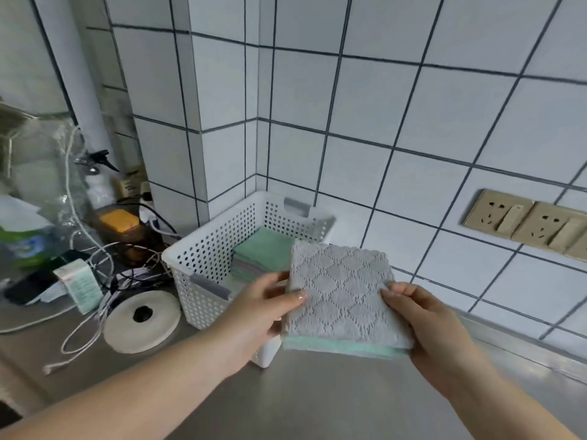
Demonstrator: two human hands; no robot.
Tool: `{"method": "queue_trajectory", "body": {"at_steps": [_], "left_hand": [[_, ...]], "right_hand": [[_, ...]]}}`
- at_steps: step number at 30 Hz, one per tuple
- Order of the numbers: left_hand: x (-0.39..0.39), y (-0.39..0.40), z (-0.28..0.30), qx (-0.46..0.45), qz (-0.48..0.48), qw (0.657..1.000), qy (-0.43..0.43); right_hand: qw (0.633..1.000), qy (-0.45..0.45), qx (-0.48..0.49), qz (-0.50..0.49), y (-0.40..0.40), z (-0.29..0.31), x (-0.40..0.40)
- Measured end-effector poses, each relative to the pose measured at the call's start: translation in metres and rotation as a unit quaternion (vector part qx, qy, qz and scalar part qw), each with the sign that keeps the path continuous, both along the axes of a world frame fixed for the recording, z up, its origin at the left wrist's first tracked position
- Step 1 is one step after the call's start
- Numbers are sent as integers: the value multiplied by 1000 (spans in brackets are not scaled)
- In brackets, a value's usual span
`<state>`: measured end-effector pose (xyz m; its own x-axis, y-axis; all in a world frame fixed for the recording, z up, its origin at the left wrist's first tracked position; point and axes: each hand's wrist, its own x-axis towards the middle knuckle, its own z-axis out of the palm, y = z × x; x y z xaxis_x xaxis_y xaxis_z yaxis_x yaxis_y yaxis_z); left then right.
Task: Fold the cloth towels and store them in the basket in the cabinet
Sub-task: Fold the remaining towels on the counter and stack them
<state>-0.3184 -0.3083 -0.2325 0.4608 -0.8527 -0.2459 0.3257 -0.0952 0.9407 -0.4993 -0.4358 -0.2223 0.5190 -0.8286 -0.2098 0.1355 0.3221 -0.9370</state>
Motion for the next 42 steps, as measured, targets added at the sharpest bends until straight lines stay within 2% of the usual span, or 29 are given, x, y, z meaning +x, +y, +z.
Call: {"method": "queue_trajectory", "body": {"at_steps": [5, 9, 14, 17, 22, 25, 30, 33, 37, 42], "left_hand": [[84, -20, 25, -6, -23, 999, -47], [158, -55, 33, 5, -38, 997, -67], [238, -102, 17, 39, -50, 994, -94], [261, -125, 3, 77, -80, 986, -127], [268, -155, -20, 119, -113, 967, -194], [268, -171, -35, 134, -159, 952, -226], [273, -187, -50, 161, -145, 928, -302], [272, -196, -57, 176, -123, 927, -307], [271, -201, -69, 208, -119, 909, -342], [269, -202, -80, 190, -133, 908, -350]], "right_hand": [[1000, -7, -9, -20, -4, 20, 73], [996, 2, 2, -92, -15, 16, 146], [988, 27, 21, -152, -37, -3, 226], [985, 59, 33, -162, -55, -16, 253], [968, 170, 18, -183, -86, -48, 273], [963, 199, 21, -180, -100, -68, 279], [959, 224, 22, -172, -117, -90, 295], [956, 230, 24, -179, -124, -97, 303], [954, 227, 56, -186, -124, -113, 311], [949, 227, 60, -211, -121, -130, 315]]}}
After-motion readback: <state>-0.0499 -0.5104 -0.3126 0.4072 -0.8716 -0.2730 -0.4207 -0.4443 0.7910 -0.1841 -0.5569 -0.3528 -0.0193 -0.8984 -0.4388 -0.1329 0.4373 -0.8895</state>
